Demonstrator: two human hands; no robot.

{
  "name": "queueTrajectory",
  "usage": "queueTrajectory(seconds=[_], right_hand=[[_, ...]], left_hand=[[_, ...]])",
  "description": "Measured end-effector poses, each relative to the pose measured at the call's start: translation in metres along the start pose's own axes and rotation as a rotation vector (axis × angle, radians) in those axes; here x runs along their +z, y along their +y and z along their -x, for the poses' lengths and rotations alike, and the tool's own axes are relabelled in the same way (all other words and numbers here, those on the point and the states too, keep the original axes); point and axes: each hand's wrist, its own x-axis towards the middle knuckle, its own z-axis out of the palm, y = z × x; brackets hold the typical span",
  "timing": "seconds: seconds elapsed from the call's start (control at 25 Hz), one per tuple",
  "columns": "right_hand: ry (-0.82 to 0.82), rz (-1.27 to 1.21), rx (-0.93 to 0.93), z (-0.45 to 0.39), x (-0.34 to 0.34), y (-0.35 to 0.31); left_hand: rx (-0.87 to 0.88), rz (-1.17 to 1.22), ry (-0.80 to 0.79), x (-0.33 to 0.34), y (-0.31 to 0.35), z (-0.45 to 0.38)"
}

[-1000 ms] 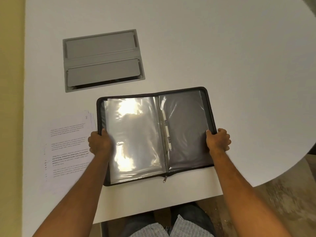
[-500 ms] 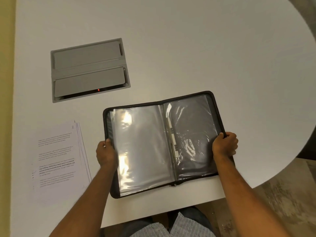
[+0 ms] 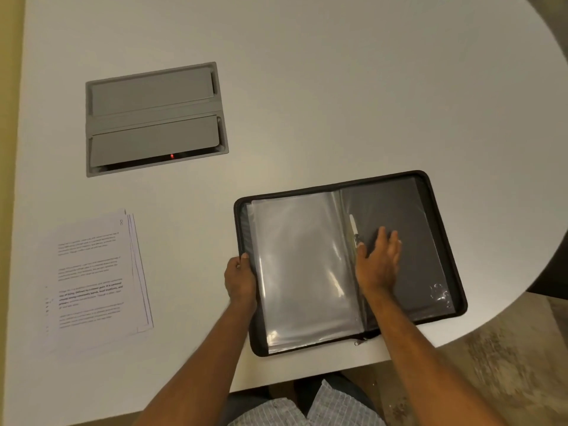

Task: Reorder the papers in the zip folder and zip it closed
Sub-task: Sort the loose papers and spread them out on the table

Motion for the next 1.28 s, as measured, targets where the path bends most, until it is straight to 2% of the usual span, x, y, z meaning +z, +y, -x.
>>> queueTrajectory(seconds=[0.16,0.4,0.52,0.64,0.96,1.28], right_hand=[[-0.054,0.149,-0.174,0.024,0.023,-0.02],[0.009,0.232,-0.12,0.019,0.019,-0.013],[0.099,0.23,-0.17,0.011,0.008,-0.004],[0.083,0.263,-0.248,0.009,0.003,0.007],[0.054,0.345,-0.093,0.003,-0.008,0.031],[0.017,0.282,-0.056,0.001,-0.009,0.029]], left_hand=[[0.018,-0.051,-0.091,0.016,-0.003,0.014],[0.224,-0.215,-0.21,0.023,-0.003,0.023],[0.232,-0.291,-0.247,0.033,-0.001,0.029],[0.227,-0.317,-0.275,0.044,-0.001,0.038],[0.331,-0.479,-0.379,0.07,-0.003,0.056],[0.354,-0.582,-0.371,0.073,-0.008,0.049]])
